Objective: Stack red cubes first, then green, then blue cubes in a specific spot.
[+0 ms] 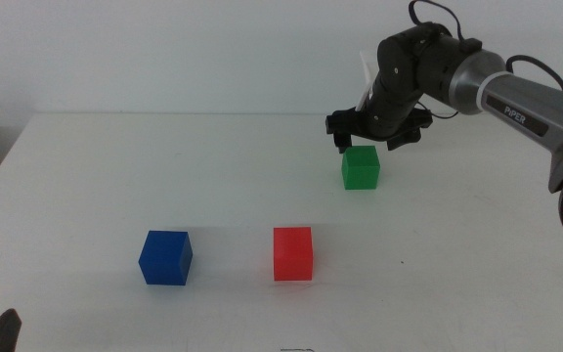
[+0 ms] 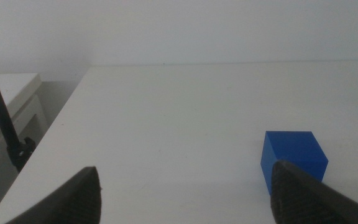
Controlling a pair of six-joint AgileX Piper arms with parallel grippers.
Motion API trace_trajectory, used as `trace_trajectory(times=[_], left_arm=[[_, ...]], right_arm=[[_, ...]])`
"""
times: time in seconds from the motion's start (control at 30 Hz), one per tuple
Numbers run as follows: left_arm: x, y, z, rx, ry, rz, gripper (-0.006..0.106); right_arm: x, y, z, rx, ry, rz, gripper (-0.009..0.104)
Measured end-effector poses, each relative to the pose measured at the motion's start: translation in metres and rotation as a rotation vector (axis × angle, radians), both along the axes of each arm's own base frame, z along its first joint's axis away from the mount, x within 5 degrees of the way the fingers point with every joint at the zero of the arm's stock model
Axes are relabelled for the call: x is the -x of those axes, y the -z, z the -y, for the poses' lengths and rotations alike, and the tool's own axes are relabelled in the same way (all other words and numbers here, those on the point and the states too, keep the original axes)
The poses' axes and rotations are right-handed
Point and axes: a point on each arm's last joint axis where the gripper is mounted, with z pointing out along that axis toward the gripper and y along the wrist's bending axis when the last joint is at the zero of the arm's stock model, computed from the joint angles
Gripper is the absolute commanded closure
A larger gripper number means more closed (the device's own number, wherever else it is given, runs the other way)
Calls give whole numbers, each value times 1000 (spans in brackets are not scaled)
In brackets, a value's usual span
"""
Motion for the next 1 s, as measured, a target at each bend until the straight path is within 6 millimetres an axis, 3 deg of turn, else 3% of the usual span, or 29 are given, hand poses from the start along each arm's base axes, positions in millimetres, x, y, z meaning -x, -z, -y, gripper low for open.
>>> trace_trajectory(times=[0.37, 0.5, 0.73, 0.87, 1.0], left_arm=[[0, 0, 0, 0, 0, 0, 7], [0, 0, 0, 0, 0, 0, 7], [0, 0, 0, 0, 0, 0, 7], [0, 0, 0, 0, 0, 0, 7], [0, 0, 0, 0, 0, 0, 7]], right_arm=[[-4, 26, -2, 17, -3, -39, 11], [-5, 32, -2, 22, -4, -49, 29], [-5, 37, -3, 21, -3, -60, 97], [1, 24, 0, 25, 7, -78, 96], [28, -11, 2, 28, 29, -53, 96]])
